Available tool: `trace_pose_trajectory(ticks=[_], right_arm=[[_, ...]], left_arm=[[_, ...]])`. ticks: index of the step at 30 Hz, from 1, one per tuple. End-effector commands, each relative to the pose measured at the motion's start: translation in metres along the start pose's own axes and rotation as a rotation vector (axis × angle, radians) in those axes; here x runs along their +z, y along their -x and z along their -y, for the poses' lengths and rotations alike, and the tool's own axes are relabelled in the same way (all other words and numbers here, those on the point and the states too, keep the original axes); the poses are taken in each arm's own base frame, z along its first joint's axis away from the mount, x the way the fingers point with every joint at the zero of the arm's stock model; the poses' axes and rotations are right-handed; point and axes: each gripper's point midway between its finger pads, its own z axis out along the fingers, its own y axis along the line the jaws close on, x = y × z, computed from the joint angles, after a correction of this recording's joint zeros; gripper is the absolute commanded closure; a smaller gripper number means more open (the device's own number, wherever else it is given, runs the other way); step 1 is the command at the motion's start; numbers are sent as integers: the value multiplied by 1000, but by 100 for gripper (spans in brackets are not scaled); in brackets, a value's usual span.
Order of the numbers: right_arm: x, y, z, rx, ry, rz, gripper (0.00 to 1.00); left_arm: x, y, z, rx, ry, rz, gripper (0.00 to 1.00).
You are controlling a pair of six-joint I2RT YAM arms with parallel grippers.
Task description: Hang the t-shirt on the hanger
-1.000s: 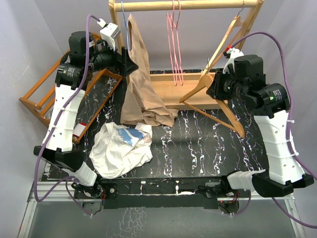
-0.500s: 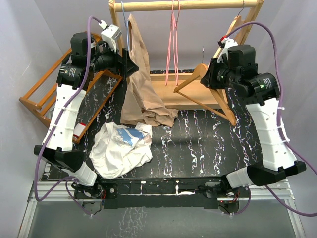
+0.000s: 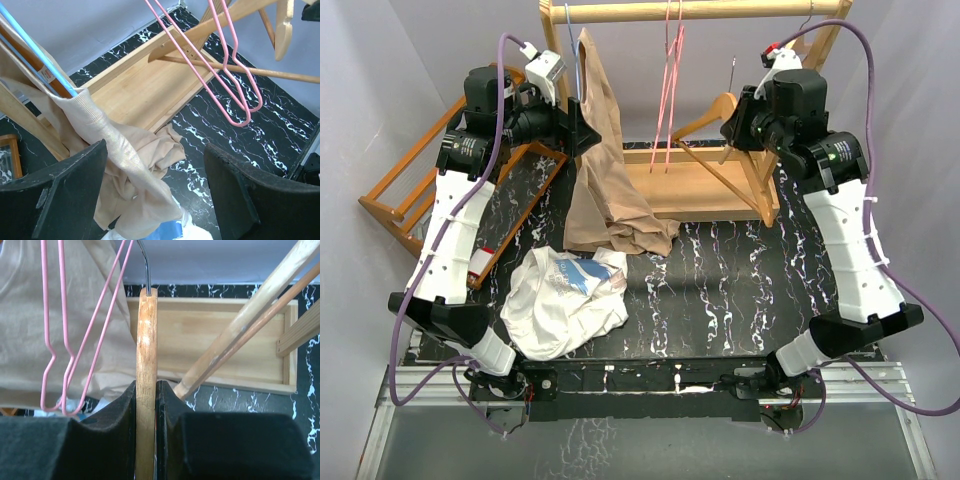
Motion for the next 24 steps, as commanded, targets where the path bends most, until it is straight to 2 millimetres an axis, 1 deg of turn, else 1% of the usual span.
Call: trace_pose_trajectory(ticks=[1,6,13,19,24], right_arm=[[-8,65,-9,34,9,241,92],[-6,76,-10,62,5,286,92],[-6,95,-5,58,-37,371,92],[-5,115,-11,21,-20,454,92],[-4,125,-14,-6,-8,502,92]], left_arm=[[-18,18,14,26,-22,62,25],[-18,17,16,29,-26,63,25],[-19,14,16,25,-23,63,25],[-21,13,19,19,-29,66,25],[-23,13,20,21,-27,66,25]])
